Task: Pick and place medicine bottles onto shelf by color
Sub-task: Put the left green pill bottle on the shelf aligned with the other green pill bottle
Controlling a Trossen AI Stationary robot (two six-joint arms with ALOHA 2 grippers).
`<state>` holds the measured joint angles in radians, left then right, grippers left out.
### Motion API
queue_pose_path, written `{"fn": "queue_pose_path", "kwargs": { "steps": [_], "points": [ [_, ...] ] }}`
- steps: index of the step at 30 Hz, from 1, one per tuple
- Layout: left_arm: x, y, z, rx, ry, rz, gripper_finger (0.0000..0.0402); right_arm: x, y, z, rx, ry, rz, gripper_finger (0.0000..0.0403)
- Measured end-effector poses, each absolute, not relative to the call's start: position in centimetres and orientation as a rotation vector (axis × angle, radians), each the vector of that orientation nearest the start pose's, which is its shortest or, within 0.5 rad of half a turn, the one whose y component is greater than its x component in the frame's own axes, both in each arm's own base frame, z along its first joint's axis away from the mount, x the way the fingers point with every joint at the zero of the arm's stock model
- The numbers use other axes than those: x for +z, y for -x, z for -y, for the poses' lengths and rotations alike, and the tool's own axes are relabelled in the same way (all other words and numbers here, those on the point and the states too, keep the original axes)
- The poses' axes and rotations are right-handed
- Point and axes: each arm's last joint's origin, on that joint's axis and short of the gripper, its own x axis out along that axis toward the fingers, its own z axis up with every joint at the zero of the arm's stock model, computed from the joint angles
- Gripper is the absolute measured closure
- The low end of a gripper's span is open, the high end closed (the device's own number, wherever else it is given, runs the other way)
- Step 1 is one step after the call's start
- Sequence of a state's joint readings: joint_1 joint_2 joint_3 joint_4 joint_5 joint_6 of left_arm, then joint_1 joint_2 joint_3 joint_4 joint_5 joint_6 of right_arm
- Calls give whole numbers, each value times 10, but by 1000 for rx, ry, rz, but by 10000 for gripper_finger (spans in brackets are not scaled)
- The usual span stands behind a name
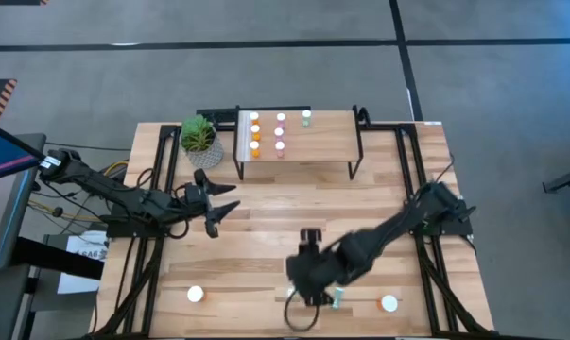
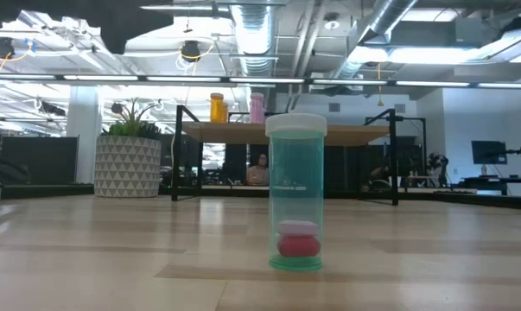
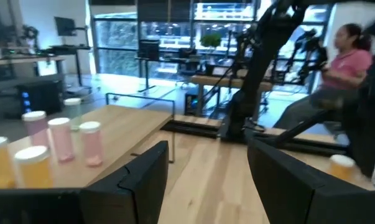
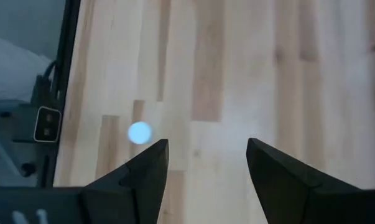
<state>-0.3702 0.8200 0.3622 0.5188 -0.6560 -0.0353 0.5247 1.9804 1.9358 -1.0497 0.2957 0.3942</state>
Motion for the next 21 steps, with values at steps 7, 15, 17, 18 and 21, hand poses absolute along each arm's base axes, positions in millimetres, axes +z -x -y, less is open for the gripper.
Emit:
{"fn": "queue_pose_path", "kwargs": {
  "steps": [7, 15, 17, 18, 21],
  "points": [
    [250, -171, 48, 251, 88, 82, 194, 257, -380, -237, 23, 37, -1079, 163],
    [249, -171, 48, 250, 100, 79, 194, 235, -392, -246, 65, -30, -1070, 163],
    [249, -171, 49, 240, 99, 73, 194, 230, -392, -246, 65, -42, -1062, 163],
    [249, -171, 49, 235, 99, 73, 194, 227, -389, -245, 58, -39, -1073, 163],
    [249, -171, 49, 233, 98, 72, 194, 224, -385, -242, 54, -63, -1058, 163]
  ]
}}
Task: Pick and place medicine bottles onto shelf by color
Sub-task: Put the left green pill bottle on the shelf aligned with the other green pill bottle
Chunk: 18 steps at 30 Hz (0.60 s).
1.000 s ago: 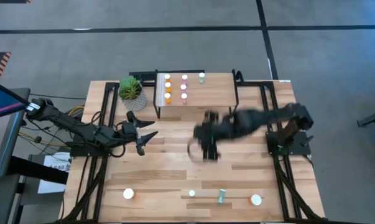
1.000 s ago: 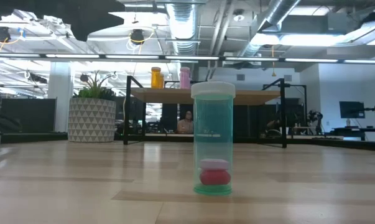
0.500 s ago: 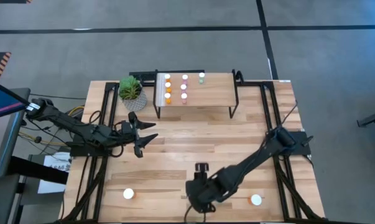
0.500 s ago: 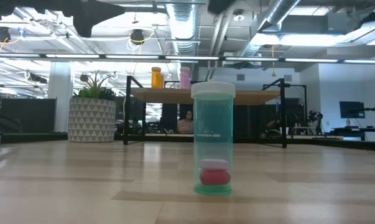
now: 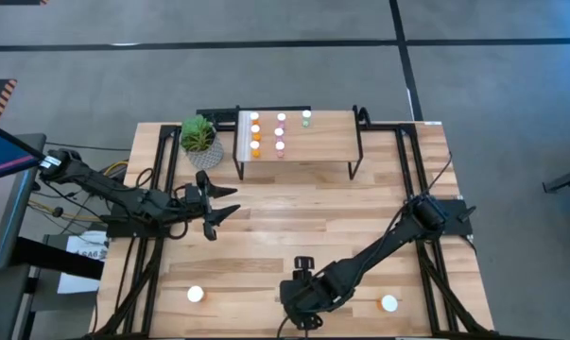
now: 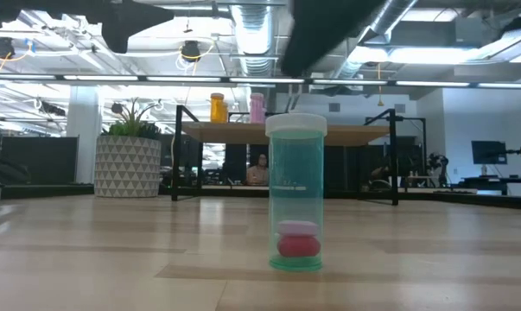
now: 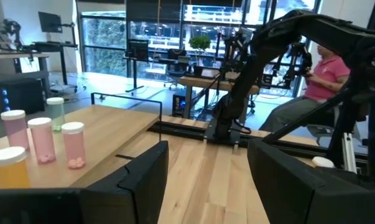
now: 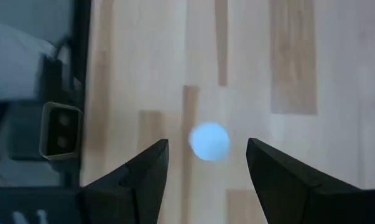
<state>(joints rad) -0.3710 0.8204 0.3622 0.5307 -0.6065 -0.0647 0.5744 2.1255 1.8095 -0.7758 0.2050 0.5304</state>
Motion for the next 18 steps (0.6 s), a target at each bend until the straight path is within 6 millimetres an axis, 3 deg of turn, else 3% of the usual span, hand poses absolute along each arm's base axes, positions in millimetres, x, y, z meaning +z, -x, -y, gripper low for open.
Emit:
{"fn": "queue_pose_path", "kwargs": {
  "steps": [7, 18],
  "points": [
    [248, -171, 49, 234, 98, 70, 194, 203, -381, -237, 94, -141, -996, 163],
    [248, -171, 49, 235, 98, 70, 194, 188, -376, -234, 89, -122, -1021, 163]
  ]
}}
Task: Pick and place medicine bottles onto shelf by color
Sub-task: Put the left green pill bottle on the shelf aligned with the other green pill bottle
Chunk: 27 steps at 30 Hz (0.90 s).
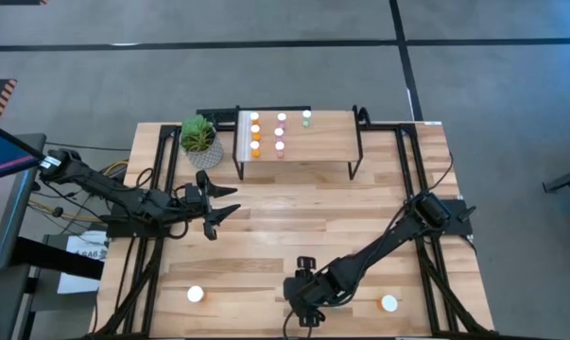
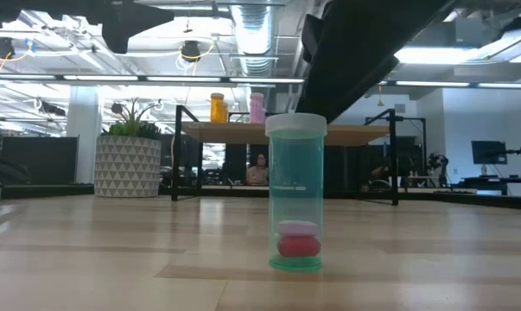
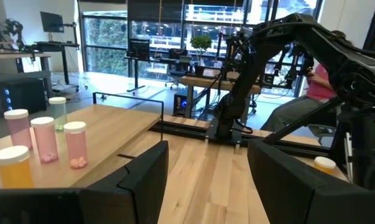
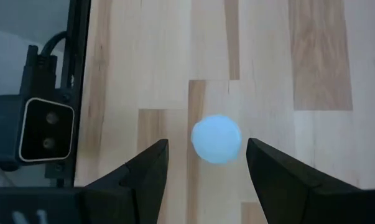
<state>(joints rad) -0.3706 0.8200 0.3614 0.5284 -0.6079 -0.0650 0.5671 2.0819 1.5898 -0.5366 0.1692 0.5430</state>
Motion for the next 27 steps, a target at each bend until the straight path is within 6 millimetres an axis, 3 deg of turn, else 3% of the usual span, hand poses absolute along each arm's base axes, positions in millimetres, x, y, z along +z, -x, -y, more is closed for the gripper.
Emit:
{"fn": "queue_pose_path", "kwargs": {
  "steps": [11, 27],
  "points": [
    [248, -171, 49, 236, 98, 69, 194, 188, -380, -229, 72, -124, -1017, 164],
    [248, -171, 49, 236, 98, 70, 194, 186, -380, -226, 76, -142, -1028, 196]
  ]
}}
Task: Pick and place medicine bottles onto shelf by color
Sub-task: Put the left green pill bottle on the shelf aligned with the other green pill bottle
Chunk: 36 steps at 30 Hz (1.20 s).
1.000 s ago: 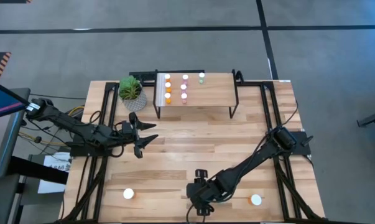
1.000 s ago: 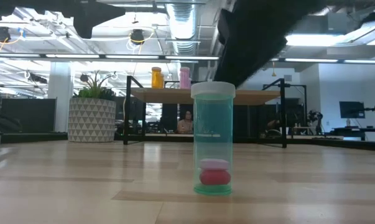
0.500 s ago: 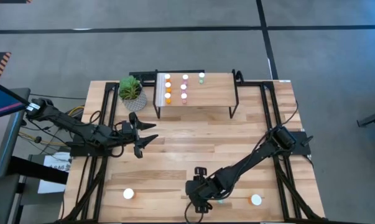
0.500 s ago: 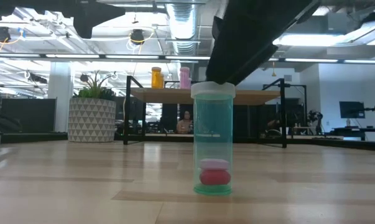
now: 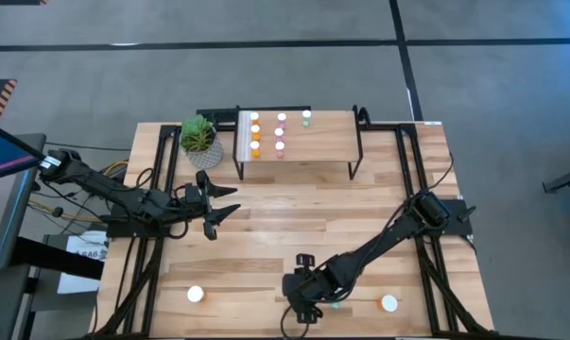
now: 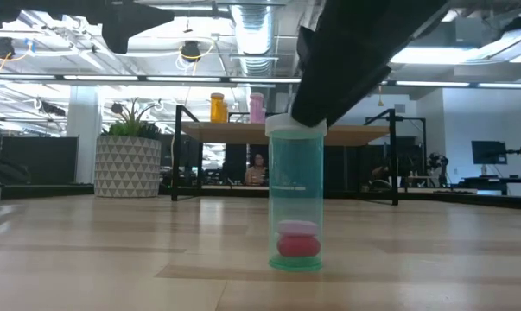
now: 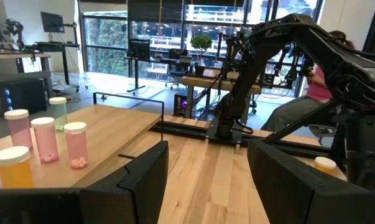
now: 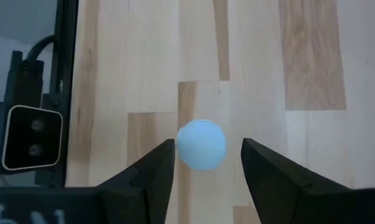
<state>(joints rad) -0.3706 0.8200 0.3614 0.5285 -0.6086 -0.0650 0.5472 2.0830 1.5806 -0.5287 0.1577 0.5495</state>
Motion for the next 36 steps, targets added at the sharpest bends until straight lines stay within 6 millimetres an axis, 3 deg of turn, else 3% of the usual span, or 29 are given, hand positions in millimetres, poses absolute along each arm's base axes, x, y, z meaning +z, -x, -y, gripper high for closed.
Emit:
{"fn": "queue_pose_path", "kwargs": {
  "steps": [7, 21, 29, 36],
  "points": [
    [248, -171, 49, 236, 97, 69, 194, 186, -382, -224, 72, -145, -1026, 205],
    [248, -171, 49, 236, 97, 69, 194, 186, -382, -224, 72, -145, -1027, 267],
    [248, -171, 49, 236, 97, 69, 194, 189, -381, -220, 60, -141, -1040, 271],
    [248, -171, 49, 236, 97, 69, 194, 220, -374, -201, 52, -124, -1028, 269]
  ]
}}
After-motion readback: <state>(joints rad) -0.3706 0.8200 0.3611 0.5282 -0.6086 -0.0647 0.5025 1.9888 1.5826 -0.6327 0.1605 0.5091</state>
